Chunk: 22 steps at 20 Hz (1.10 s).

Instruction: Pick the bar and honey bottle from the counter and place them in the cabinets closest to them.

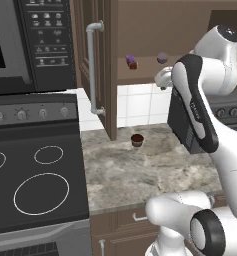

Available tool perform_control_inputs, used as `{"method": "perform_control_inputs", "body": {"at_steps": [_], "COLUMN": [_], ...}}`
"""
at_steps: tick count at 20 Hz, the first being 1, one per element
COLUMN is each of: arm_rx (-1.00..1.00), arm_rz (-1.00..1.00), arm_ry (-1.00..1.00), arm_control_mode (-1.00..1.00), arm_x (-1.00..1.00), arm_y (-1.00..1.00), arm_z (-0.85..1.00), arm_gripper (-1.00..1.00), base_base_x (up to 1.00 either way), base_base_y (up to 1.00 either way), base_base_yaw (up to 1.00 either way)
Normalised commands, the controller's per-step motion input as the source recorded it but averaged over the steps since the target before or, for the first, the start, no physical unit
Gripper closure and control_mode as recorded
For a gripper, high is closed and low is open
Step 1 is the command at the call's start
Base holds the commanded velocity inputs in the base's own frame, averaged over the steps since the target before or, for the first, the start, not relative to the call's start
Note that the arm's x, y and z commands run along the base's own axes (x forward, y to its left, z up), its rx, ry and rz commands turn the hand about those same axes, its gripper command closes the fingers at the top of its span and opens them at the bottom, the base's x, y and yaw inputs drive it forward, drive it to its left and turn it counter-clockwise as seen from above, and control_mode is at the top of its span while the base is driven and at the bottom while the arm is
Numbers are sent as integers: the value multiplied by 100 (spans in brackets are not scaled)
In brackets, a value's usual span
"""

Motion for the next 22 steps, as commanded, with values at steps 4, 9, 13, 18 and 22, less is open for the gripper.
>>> {"method": "perform_control_inputs", "body": {"at_steps": [4, 9, 13, 18, 22], "arm_rx": [-9, -15, 0, 0, 0], "arm_rz": [13, 10, 0, 0, 0], "arm_ry": [-1, 1, 0, 0, 0], "arm_control_mode": [-100, -100, -100, 100, 100], "arm_x": [-82, -49, -2, -3, 0], "arm_y": [-26, -11, 0, 0, 0], "arm_z": [-59, -53, 0, 0, 0], "arm_gripper": [-100, -100, -100, -100, -100], "base_base_x": [0, 0, 0, -6, -48], "base_base_y": [0, 0, 0, 0, -3], "base_base_yaw": [0, 0, 0, 0, 3]}}
